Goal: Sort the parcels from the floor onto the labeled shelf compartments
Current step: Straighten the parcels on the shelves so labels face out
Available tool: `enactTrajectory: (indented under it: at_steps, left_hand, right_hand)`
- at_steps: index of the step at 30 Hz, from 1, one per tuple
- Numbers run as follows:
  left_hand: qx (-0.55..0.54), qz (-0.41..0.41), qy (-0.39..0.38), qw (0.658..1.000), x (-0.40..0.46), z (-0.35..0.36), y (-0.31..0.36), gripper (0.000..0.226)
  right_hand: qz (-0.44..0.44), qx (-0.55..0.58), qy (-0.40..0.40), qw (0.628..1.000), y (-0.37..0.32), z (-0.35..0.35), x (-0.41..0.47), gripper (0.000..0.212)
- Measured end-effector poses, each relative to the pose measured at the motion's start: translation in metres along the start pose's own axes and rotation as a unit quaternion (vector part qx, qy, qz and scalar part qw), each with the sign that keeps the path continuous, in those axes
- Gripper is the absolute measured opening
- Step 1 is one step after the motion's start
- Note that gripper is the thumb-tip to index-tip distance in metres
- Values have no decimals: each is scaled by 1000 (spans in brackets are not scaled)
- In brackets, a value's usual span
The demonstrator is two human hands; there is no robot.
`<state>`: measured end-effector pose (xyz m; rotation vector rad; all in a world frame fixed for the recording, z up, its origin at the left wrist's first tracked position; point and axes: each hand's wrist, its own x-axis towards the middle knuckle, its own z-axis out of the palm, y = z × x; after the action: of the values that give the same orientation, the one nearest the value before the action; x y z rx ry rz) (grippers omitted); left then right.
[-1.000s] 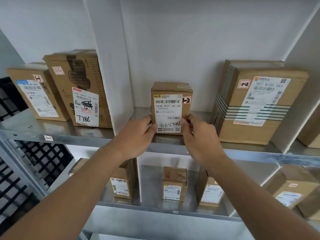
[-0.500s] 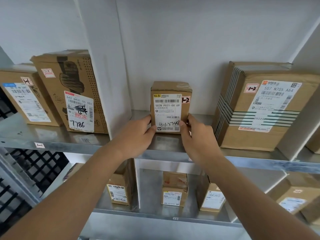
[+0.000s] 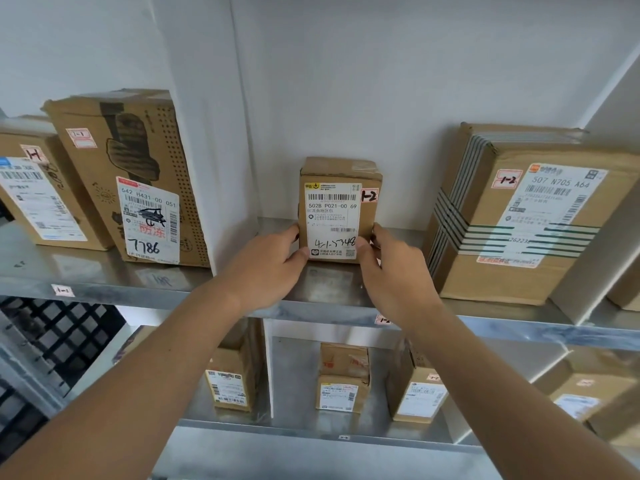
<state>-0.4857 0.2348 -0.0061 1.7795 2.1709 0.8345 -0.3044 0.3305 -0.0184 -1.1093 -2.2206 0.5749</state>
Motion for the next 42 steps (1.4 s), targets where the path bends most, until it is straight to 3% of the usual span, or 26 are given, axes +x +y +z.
enactTrajectory:
  at_steps: [8,11,14,19,29,35,42]
  left_hand:
    - [-5,-74,1,997,-36,-6,25,45]
    - [2,-49,14,999,-56,-7,43,50]
    - [11,-17,26,999,-72,-8,62,57]
    - [11,20,19,1000,-85,-7,86,58]
    - [14,93,-24,995,-83,2,125,56]
    - [10,72,-53,996,-81,19,154,53]
    - [18,46,-18,999,-66,51,191,53]
  right_hand:
    - [4,9,-18,1000,-6,-22,-29,15]
    - [-17,33,-38,999,-11,-36,-50,16]
    - [-58,38,-29,997,-14,-52,-69,40]
    - [-90,46,28,995,-17,-76,-95,34]
    - [-18,1,93,995,-12,-106,-130,36]
    - [17,-31,125,992,18,-136,-135,41]
    - [-8,-31,123,992,77,-160,-118,35]
